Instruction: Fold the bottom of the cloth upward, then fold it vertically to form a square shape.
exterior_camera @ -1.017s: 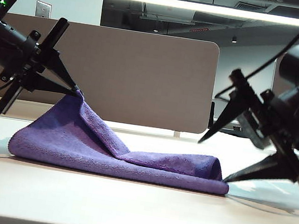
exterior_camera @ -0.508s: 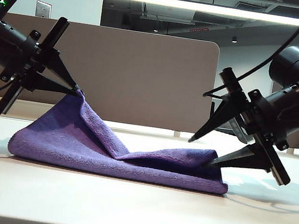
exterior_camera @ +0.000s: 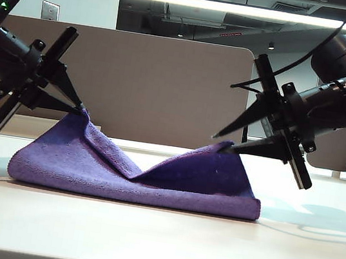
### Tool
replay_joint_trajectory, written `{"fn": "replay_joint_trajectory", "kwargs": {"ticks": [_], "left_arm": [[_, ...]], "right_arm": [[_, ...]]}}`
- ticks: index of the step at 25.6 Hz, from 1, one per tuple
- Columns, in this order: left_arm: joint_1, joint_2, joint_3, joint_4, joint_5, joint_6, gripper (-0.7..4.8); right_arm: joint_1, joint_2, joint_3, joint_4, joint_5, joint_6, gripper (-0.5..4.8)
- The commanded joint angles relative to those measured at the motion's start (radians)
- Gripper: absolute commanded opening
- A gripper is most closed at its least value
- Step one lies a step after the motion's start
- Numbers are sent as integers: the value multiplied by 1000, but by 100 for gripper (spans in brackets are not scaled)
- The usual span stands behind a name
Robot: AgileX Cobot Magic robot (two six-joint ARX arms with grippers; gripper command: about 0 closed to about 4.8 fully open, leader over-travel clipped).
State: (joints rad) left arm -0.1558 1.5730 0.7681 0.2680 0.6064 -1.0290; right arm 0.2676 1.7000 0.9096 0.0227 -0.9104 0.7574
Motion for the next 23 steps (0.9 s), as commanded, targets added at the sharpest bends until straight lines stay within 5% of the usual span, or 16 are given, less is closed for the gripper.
{"fn": "replay_joint_trajectory", "kwargs": {"ticks": [1, 8, 13, 17, 23], "left_arm": [[0, -5, 3, -14, -34, 0, -5], [1, -5, 3, -47, -47, 2, 31], [0, -5, 3, -183, -43, 132, 71], [0, -5, 3, -222, -30, 149, 71], [-8, -4, 3, -368, -59, 306, 71]], "right_arm": [[-1, -3, 6, 67, 32, 37, 162], [-4, -3, 6, 191, 45, 79, 278], [-30, -3, 6, 347, 64, 175, 279], [-43, -3, 6, 348, 81, 185, 279], [-42, -3, 5, 347, 82, 185, 280]]}}
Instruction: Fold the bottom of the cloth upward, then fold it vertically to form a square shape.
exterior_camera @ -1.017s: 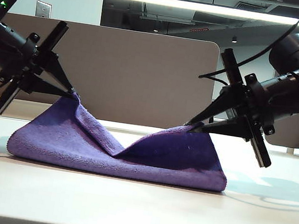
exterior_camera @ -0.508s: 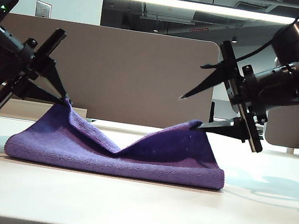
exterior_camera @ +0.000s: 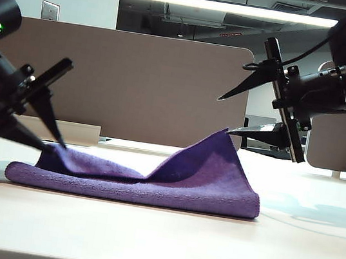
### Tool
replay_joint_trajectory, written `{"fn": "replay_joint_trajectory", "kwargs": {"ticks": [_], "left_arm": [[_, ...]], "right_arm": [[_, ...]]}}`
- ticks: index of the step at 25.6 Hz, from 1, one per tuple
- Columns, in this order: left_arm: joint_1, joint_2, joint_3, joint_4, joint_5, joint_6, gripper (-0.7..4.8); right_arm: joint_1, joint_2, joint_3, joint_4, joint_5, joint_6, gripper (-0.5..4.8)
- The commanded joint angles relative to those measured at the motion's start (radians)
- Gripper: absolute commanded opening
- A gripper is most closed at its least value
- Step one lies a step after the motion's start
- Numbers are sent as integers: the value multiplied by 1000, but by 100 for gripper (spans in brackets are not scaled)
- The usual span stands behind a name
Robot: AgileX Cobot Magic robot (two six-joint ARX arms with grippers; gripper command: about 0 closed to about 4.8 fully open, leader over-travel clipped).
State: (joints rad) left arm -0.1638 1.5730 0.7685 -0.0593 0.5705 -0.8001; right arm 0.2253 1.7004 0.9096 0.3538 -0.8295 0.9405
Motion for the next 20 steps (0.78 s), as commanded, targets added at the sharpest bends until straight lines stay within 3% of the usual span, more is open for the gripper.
{"fn": "replay_joint_trajectory", "kwargs": {"ticks": [1, 5, 9, 20], "left_arm": [[0, -4, 2, -36, -26, 83, 71], [1, -4, 3, 68, -6, 39, 71], [1, -4, 3, 168, -54, -24, 71], [3, -4, 3, 354, -158, -31, 71]], "right_arm": [[0, -3, 5, 15, 1, 2, 280], [0, -3, 5, 4, -6, 2, 280], [3, -3, 4, -51, -22, 2, 284], [2, -3, 5, -57, 8, -24, 285]]}}
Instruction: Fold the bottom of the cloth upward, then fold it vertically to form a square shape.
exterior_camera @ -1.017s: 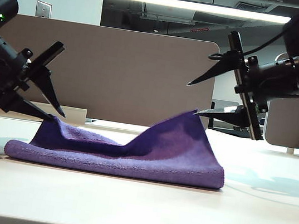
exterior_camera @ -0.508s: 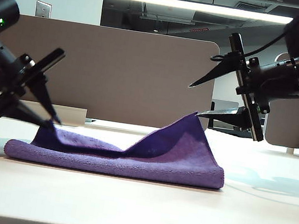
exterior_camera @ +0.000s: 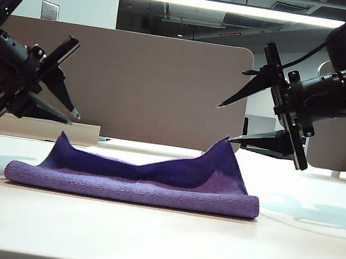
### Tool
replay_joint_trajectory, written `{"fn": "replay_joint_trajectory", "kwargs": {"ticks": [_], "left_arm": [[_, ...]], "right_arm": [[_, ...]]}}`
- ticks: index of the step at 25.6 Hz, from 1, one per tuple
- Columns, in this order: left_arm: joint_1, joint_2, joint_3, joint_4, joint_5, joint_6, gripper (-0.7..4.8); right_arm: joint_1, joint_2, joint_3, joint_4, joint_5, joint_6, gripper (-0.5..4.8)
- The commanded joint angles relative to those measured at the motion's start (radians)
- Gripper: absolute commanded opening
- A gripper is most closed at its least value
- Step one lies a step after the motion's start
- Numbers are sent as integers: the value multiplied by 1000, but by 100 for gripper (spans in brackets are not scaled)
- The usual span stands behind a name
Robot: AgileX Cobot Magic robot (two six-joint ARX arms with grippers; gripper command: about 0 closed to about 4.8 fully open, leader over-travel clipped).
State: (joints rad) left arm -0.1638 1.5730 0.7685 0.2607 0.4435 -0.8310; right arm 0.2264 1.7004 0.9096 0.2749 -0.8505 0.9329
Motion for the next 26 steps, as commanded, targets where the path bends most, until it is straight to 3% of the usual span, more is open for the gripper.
{"fn": "replay_joint_trajectory", "kwargs": {"ticks": [1, 4, 8, 10, 14, 17, 20, 26], "left_arm": [[4, -4, 3, 33, -38, 0, 71], [8, -4, 3, 35, -38, 10, 71], [13, -4, 3, 25, 58, 7, 71], [13, -4, 3, 24, 153, 11, 71], [12, -4, 3, -17, 190, 18, 71], [12, -4, 3, -92, 189, 78, 71], [12, -4, 2, -219, 176, 166, 70], [12, -5, 2, -330, 183, 234, 70]], "right_arm": [[0, -3, 5, 21, 39, -20, 285], [-1, -3, 5, 31, 81, -45, 338], [-8, -3, 5, 65, 113, -45, 338], [-17, -3, 5, 91, 140, -44, 338], [-23, -3, 5, 92, 130, -44, 338], [-22, -3, 5, 84, 89, -43, 338], [-21, -4, 5, -12, 63, -42, 337], [-21, -10, 5, -247, 76, -158, 337]]}}
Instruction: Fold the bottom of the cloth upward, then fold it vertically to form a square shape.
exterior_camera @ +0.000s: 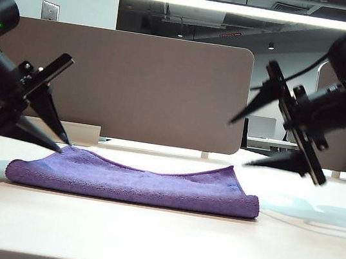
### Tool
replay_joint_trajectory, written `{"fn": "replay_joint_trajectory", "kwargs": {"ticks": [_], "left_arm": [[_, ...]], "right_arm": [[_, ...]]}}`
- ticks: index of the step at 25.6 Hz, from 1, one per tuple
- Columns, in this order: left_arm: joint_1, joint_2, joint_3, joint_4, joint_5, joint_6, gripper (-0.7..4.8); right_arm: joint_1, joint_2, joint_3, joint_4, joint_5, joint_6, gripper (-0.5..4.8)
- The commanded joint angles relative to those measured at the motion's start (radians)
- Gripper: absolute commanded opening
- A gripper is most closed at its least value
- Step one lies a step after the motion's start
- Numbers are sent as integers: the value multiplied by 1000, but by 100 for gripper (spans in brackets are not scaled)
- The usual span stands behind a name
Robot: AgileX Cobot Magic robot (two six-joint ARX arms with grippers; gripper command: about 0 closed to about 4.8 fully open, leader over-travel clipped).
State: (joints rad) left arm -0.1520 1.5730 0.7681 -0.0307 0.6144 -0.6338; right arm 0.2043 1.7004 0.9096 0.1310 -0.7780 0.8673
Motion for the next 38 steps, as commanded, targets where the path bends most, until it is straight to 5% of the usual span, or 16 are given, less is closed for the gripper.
{"fn": "replay_joint_trajectory", "kwargs": {"ticks": [1, 13, 38], "left_arm": [[0, -5, 3, -60, 22, 43, 71], [0, -6, 3, -143, -8, 114, 71], [-1, -30, 3, -224, -1, 145, 71]], "right_arm": [[1, -21, 5, -172, 26, -138, 337], [5, -114, 4, -524, 132, -387, 337], [104, -24, 4, -470, 149, -323, 292]]}}
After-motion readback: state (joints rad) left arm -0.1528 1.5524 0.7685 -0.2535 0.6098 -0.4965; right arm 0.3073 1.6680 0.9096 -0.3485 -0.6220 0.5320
